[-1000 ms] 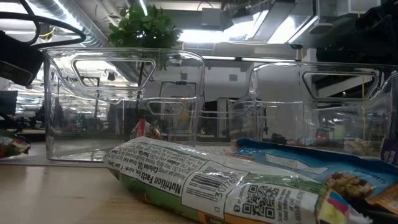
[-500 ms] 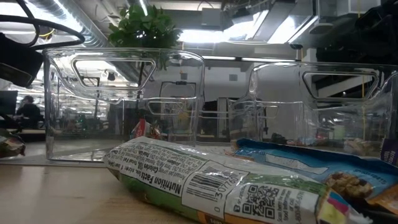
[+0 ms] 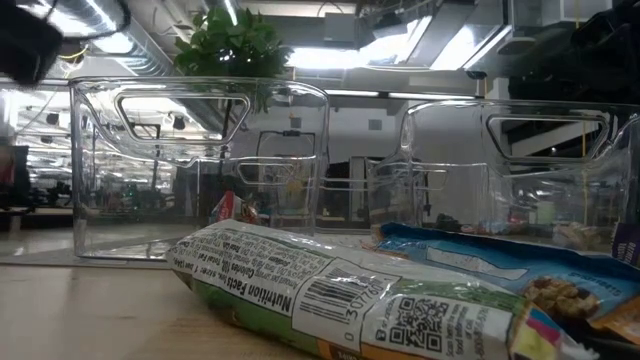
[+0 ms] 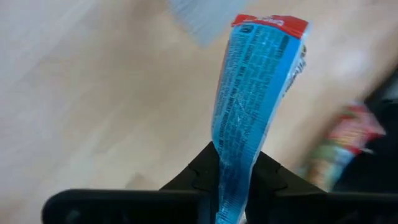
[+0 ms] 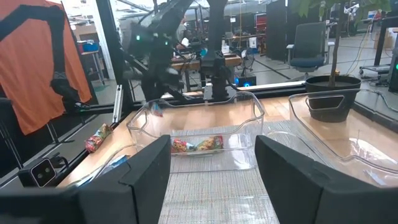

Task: Pick and place Granola Bars by type
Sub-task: Put the red granola bar into the bottom left transparent bin

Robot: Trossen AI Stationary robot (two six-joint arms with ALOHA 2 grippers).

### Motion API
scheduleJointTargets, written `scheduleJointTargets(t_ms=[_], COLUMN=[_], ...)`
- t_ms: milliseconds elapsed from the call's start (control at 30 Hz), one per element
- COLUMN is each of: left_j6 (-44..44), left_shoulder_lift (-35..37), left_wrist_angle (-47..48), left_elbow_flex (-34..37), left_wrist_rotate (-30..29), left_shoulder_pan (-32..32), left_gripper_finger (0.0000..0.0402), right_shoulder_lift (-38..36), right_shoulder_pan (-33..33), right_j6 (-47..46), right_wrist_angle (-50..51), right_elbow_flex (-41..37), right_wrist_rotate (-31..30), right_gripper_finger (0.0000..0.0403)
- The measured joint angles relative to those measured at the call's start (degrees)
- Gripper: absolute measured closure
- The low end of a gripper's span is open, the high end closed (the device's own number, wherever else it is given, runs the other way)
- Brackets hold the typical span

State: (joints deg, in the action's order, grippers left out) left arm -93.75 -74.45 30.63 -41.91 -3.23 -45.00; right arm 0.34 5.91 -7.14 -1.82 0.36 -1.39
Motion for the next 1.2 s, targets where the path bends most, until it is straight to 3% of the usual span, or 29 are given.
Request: scheduleJointTargets(t_ms=[200, 367, 600, 733, 1033, 1200], left_j6=[7.5, 22.9, 53.8, 64.4, 66.7, 66.6], left_shoulder_lift=[8.6, 14.2, 19.1, 20.6, 21.9, 22.2], left_wrist_angle=[0.0, -2.0, -15.1, -19.8, -19.2, -18.3], left_elbow_flex=[-4.2, -9.6, -15.4, -16.7, -17.2, -17.2], left_wrist_rotate=[-14.9, -26.4, -34.0, -37.3, -42.5, -39.9], left_shoulder_pan=[-1.8, -3.1, -4.8, -4.8, -2.9, 1.0], left_gripper_finger=[0.0376, 0.0375, 0.0377, 0.0378, 0.0378, 0.0378], right_shoulder_lift=[0.0, 0.0, 0.0, 0.0, 0.0, 0.0], right_shoulder_pan=[0.0, 0.0, 0.0, 0.0, 0.0, 0.0], right_j6=[0.0, 0.0, 0.0, 0.0, 0.0, 0.0], right_wrist_angle=[0.0, 0.0, 0.0, 0.0, 0.0, 0.0], right_elbow_flex=[0.0, 0.0, 0.0, 0.0, 0.0, 0.0], right_wrist_rotate=[0.0, 0.0, 0.0, 0.0, 0.0, 0.0], right_gripper_finger=[0.0167, 0.0167, 0.0167, 0.0167, 0.0167, 0.0167])
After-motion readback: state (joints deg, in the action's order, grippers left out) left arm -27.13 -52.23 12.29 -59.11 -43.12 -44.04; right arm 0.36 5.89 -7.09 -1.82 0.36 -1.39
